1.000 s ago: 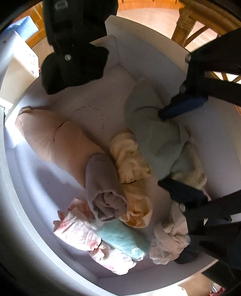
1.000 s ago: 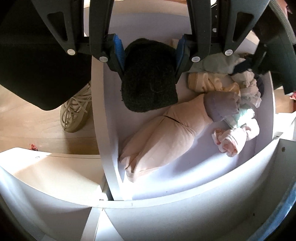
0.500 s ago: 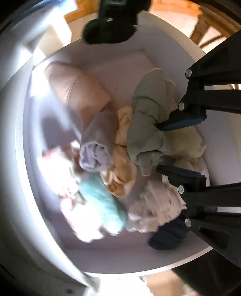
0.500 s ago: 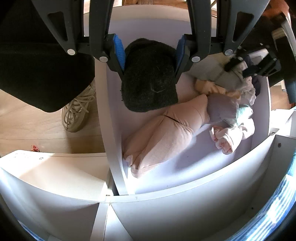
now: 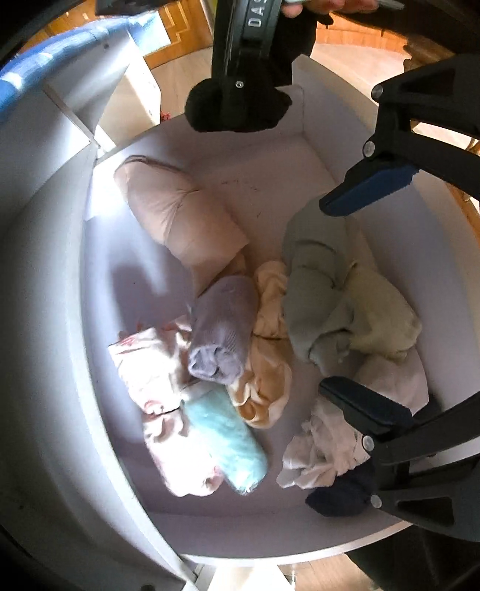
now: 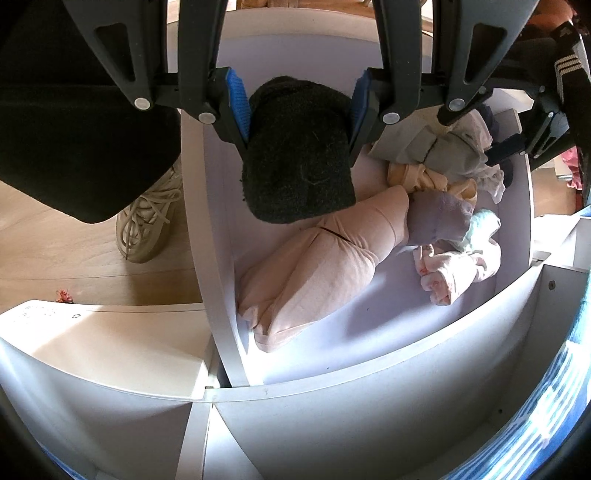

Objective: Organize soft objects
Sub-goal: 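Carry the black sock over the gold tray with the right gripper while the left holds the cloth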

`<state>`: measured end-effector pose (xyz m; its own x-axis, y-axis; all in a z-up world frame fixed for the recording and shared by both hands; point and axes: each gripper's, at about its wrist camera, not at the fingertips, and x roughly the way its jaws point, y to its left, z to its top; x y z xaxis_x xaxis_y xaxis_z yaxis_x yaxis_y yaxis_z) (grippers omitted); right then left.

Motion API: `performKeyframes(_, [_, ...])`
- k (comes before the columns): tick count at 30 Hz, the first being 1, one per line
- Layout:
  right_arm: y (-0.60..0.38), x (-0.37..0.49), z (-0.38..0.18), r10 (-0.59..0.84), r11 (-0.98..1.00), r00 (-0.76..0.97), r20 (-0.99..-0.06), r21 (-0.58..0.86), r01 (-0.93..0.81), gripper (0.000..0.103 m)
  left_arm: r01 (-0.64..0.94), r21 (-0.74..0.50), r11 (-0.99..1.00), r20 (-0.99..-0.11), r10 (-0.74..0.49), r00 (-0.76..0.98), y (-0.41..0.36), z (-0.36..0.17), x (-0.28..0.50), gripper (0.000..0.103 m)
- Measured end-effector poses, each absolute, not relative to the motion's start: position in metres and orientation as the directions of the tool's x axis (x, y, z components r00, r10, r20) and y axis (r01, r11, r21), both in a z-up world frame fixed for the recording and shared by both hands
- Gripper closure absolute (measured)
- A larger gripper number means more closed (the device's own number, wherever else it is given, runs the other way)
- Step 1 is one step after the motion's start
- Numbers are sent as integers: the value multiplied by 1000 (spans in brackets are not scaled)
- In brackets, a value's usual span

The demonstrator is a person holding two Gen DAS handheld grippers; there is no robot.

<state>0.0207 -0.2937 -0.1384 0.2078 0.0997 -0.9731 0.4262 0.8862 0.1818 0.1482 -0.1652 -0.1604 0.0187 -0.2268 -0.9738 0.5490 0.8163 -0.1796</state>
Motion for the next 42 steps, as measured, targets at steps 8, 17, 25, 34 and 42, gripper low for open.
performKeyframes(8, [-289, 22, -141, 90, 896, 199, -976, 166, 412, 58, 550, -174, 817, -980, -197, -18, -202, -198, 141, 25])
performKeyframes(17, [-290, 20, -139, 86, 890, 201, -976, 166, 424, 58, 512, -249, 822, -963, -267, -40, -207, -206, 140, 66])
performKeyframes(25, [-289, 5, -105, 126, 877, 270, -955, 234, 419, 58, 421, -203, 884, -965, -253, 65, -187, -196, 139, 66])
performKeyframes(34, [-285, -10, -32, 128, 893, 367, -922, 268, 361, 58, 377, -198, 905, -969, -238, 62, -181, -216, 138, 66])
performKeyframes(42, [-282, 8, 54, 88, 923, 467, -880, 248, 295, 58, 392, -184, 901, -971, -228, 69, -175, -213, 127, 66])
